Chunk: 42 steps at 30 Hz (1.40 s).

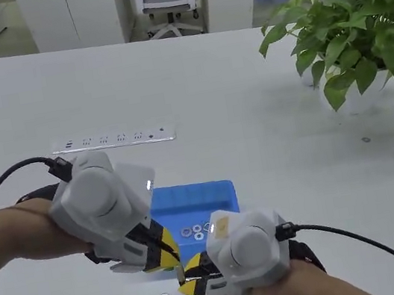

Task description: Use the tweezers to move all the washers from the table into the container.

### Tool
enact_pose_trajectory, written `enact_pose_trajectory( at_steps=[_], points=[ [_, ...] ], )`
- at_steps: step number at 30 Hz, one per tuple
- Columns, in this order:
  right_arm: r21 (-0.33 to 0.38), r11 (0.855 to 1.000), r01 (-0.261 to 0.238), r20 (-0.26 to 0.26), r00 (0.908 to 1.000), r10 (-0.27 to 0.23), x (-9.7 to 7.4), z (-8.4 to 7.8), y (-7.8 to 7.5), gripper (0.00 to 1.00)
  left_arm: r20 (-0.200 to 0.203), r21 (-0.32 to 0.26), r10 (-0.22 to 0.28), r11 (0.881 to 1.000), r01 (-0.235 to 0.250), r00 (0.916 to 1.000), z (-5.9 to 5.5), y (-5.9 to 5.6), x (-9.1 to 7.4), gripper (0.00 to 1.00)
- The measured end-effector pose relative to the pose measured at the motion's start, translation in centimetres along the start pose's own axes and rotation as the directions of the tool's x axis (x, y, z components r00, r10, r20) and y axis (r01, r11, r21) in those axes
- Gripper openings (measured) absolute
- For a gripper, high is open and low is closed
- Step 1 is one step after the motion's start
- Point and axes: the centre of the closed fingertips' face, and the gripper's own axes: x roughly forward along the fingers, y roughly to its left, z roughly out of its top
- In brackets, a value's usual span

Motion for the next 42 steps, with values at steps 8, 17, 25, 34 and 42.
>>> enact_pose_trajectory(
  at_steps=[8, 17, 25, 34, 42],
  points=[
    [0.003, 1.0, 0.006, 0.002, 1.0, -0.006, -0.08, -0.1, -0.05, 0.11, -0.005, 0.033, -0.041, 0.999, 0.041, 0.9991, 0.14, 0.1, 0.1, 0.06],
    [0.003, 1.0, 0.017, 0.006, 0.9998, -0.017, -0.08, -0.2, -0.14, 0.11, -0.01, 0.047, -0.057, 0.997, 0.057, 0.9983, 0.0, 0.05, 0.07, 0.06],
    [0.012, 1.0, 0.018, 0.008, 0.9998, -0.018, -0.11, -0.18, -0.06, 0.1, -0.013, 0.025, -0.055, 0.998, 0.056, 0.9984, 0.1, -0.03, 0.1, 0.06],
    [0.045, 0.999, 0.024, 0.005, 0.9997, -0.024, -0.22, -0.32, -0.08, 0.09, -0.006, 0.02, -0.056, 0.998, 0.056, 0.9984, 0.49, -0.1, 0.3, 0.06],
    [0.043, 0.999, 0.021, 0.005, 0.9998, -0.021, -0.32, -0.14, 0.18, 0.09, -0.012, 0.02, -0.053, 0.998, 0.053, 0.9985, 0.35, -0.12, 0.07, 0.06]
  ],
)
